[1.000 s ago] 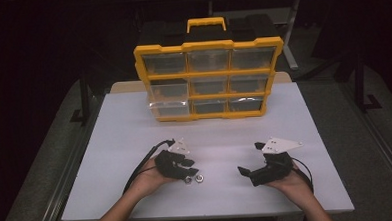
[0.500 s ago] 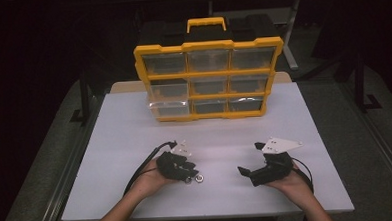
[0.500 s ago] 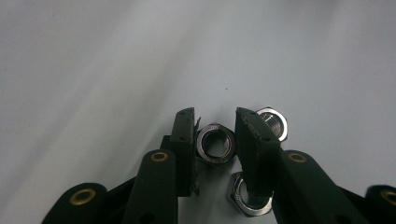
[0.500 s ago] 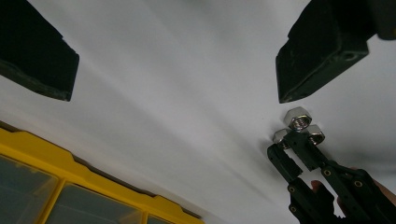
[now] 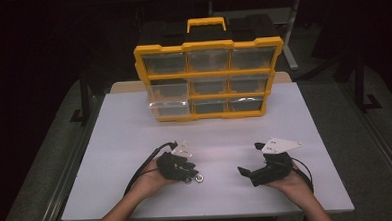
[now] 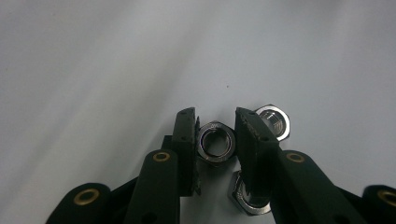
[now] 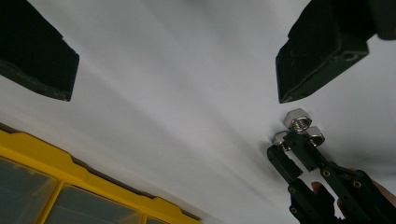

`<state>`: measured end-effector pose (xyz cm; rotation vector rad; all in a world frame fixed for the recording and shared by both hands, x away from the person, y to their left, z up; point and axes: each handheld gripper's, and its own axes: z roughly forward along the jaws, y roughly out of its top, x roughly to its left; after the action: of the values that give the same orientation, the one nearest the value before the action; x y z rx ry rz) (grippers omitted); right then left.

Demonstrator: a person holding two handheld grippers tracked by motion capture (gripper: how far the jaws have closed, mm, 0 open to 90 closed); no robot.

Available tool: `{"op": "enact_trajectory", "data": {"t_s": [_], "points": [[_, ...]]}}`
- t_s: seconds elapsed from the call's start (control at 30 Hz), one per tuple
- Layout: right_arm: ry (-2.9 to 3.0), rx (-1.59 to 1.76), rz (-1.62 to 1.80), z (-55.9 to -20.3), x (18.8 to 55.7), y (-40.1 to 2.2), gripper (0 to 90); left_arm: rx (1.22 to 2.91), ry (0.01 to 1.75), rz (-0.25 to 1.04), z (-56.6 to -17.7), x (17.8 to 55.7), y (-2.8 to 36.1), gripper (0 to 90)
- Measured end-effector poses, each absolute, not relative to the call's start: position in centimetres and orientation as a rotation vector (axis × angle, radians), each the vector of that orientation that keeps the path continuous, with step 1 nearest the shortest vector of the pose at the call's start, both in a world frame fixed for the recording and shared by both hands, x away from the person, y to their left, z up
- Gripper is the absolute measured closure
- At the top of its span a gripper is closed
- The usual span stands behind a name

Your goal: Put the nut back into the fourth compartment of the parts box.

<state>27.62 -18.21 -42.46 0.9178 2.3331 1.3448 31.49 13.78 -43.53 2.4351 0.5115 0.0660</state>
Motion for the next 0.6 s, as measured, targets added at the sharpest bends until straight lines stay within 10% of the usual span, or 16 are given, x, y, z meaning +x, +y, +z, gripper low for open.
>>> {"op": "enact_trajectory", "data": {"t_s": [0.6], "points": [[2.344,0.931,1.339,-42.6,27.6,-18.1,0.0,2.384,0.523,0.009,-40.5,32.5,14.5,70.7]]}}
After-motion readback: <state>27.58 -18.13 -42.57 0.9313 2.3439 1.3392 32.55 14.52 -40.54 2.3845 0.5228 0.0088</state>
